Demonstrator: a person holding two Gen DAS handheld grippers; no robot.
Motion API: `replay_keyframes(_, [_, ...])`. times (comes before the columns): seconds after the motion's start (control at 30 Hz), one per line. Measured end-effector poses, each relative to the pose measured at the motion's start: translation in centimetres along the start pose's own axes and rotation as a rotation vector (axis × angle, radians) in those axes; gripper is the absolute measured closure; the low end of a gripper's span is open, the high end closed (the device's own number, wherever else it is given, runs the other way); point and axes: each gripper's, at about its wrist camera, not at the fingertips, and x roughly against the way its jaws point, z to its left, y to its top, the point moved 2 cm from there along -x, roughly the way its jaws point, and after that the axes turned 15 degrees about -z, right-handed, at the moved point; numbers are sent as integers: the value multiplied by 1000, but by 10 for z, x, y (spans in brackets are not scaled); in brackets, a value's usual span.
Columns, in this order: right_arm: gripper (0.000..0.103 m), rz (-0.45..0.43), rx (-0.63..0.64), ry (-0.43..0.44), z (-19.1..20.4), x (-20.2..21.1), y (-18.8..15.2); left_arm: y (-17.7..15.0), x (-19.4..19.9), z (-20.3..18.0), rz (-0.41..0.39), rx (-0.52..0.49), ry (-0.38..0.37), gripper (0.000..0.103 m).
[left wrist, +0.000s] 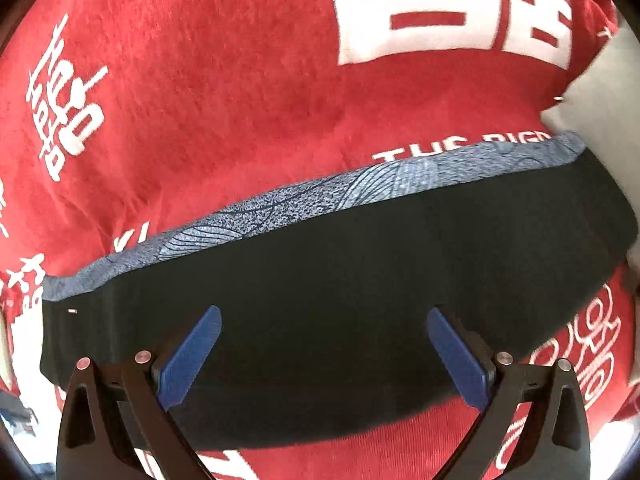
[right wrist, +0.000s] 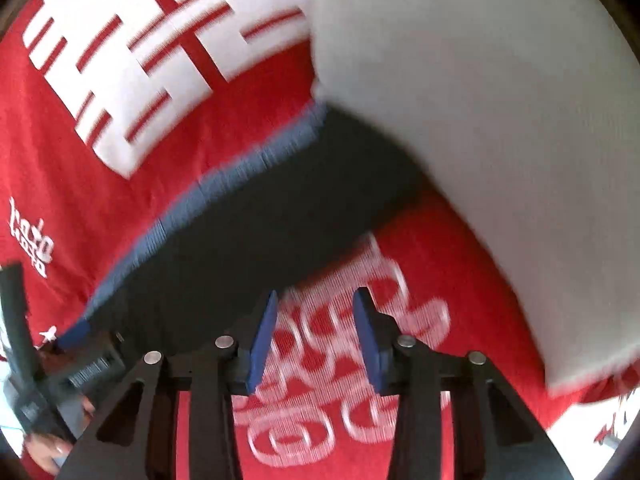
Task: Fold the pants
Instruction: 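Grasp the grey-edged fold again with both grippers and smooth it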
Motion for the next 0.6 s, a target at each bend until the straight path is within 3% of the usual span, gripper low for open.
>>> replay_keyframes(0.1, [61,11,65,52,22,-31,24,-6,-11,0,28,4,14,0])
replay_keyframes(0.27, [61,57,173,86,63,-87,29,-16,-17,-1,35,15,18,0])
replay_keyframes(0.6, [61,49,284,11,87,-127,40,-15,-19,4,36,43,24,0])
